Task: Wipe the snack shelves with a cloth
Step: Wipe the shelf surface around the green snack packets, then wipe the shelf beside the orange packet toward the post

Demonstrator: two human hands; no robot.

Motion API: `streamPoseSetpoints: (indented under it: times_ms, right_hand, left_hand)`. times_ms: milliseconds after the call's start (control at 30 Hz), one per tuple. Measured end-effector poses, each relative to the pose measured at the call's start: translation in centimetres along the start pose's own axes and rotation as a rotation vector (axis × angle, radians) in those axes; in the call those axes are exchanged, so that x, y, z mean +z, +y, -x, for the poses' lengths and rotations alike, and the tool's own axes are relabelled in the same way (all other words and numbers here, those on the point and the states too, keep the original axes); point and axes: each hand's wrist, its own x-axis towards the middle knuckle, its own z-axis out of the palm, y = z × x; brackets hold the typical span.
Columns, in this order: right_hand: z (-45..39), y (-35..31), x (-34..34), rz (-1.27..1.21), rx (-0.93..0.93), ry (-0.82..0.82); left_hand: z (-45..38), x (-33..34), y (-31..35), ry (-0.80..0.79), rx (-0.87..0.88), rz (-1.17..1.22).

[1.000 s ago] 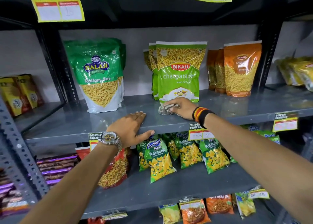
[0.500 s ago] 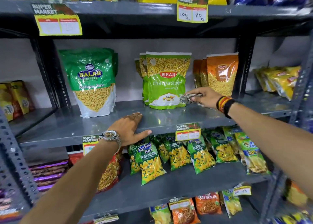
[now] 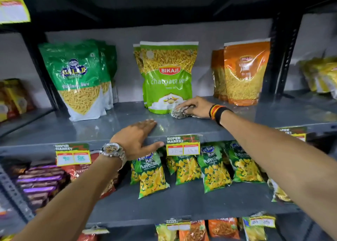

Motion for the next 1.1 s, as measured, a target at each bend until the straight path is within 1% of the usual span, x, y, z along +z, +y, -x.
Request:
streamPoseSetpoints:
  times_ms: [167, 267, 367, 433, 467, 533, 600, 633, 700, 767, 833, 900, 933, 967, 1000, 1067, 1100]
  right_hand:
    - [0.2, 0.9, -0.5, -0.111, -0.002, -0.077]
    - [3.1, -0.9, -0.2, -0.113, -0.081, -0.085]
    - [7.5, -3.3, 0.0, -0.124, -0.177, -0.188]
    - [9.1, -4.2, -1.0, -0.152, -0.189, -0.247]
    - [9.1, -4.4, -1.9, -0.165, -0.167, -0.228]
    - [7.8, -3.4, -3.6, -0.189, -0.074, -0.084]
    - [6.2, -1.6, -4.1, -0.156, 0.049, 0.042]
    - [5.6, -0.7, -3.8, -0.119, 0.099, 0.067]
    - [5.2, 0.4, -2.4, -0.039, 0.143, 0.092]
    - [6.0, -0.6, -0.8, 0.005, 0.096, 0.081]
    - [7.7, -2.9, 0.1, -0.025, 0.013, -0.012]
    - [9.5, -4.8, 0.0, -0.063, -0.050, -0.147]
    - [9.8, -5.1, -0.3, -0.074, -0.069, -0.186]
    - [9.5, -5.1, -0.7, -0.085, -0.070, -0.177]
    - [9.1, -4.8, -1.3, -0.106, -0.045, -0.115]
    - [7.7, -3.2, -2.2, -0.112, 0.067, 0.034]
    - [7.2, -2.4, -2.1, -0.078, 0.129, 0.081]
  left_hand:
    - [-0.2, 0.3, -0.2, -0.027, -0.039, -0.015]
    - [0.0, 0.1, 0.1, -0.032, -0.051, -0.028]
    - [0.3, -0.3, 0.4, -0.029, -0.054, -0.028]
    - [0.4, -0.4, 0.6, -0.017, -0.062, -0.019]
    - [0.4, -0.5, 0.7, -0.012, -0.062, -0.013]
    - [0.3, -0.7, 0.7, -0.008, -0.057, -0.007]
    - [0.3, -0.6, 0.6, -0.004, -0.050, -0.003]
    - [0.3, -0.6, 0.6, -0.007, -0.046, -0.001]
    - [0.3, -0.5, 0.5, -0.014, -0.042, -0.008]
    - [0.4, -0.4, 0.4, -0.028, -0.032, -0.026]
    - [0.4, -0.3, 0.2, -0.035, -0.027, -0.024]
    - [0.5, -0.1, 0.0, -0.020, -0.025, -0.009]
    - [0.4, 0.0, 0.0, -0.003, -0.024, -0.006]
    - [0.4, 0.0, -0.1, 0.009, -0.023, -0.004]
    - [0.3, -0.1, -0.1, 0.012, -0.018, -0.006]
    - [0.1, -0.2, 0.0, 0.009, -0.011, -0.013]
    - [0.1, -0.2, 0.0, 0.006, -0.007, -0.012]
